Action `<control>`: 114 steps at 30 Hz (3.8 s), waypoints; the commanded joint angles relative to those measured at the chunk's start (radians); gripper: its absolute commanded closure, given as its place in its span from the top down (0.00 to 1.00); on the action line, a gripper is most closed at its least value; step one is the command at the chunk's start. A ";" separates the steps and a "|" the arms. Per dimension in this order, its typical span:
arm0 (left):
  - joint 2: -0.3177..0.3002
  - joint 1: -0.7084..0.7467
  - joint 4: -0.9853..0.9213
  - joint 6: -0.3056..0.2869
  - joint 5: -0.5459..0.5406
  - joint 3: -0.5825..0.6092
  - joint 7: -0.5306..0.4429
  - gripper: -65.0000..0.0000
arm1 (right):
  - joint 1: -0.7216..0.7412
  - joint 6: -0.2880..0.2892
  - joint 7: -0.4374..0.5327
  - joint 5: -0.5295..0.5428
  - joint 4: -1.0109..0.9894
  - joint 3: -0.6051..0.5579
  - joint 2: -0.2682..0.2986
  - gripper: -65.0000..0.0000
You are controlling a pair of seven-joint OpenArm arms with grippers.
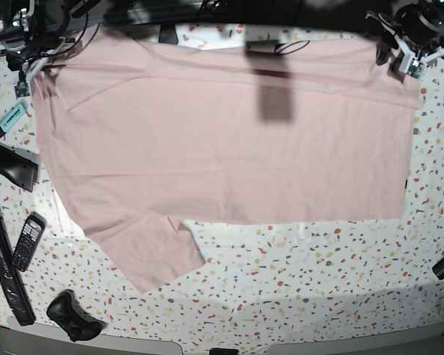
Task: Fold the T-shirt properly
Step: 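Pull the shirt along the table with both grippers, then release and move both grippers to the shirt's opposite long edge, then grasp that edge with both grippers and fold it over the first fold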
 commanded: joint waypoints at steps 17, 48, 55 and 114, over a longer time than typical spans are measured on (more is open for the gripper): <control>-0.025 -0.298 0.150 -0.002 -0.104 -0.229 0.067 0.31 | 0.290 -0.002 -0.027 0.157 0.095 0.093 0.053 0.22; 0.000 -1.169 -1.039 -0.113 -0.174 0.051 0.033 0.31 | 0.765 0.103 -0.087 0.166 -0.254 -0.210 0.051 0.22; 0.049 -1.169 -1.039 -0.205 -0.174 0.051 0.109 0.31 | 0.765 0.103 -0.010 0.166 -0.254 -0.208 0.051 0.22; 0.030 -1.149 -1.039 -0.117 -0.174 0.051 -0.011 0.00 | 1.555 0.146 0.102 -0.040 -1.433 -0.631 -0.061 0.46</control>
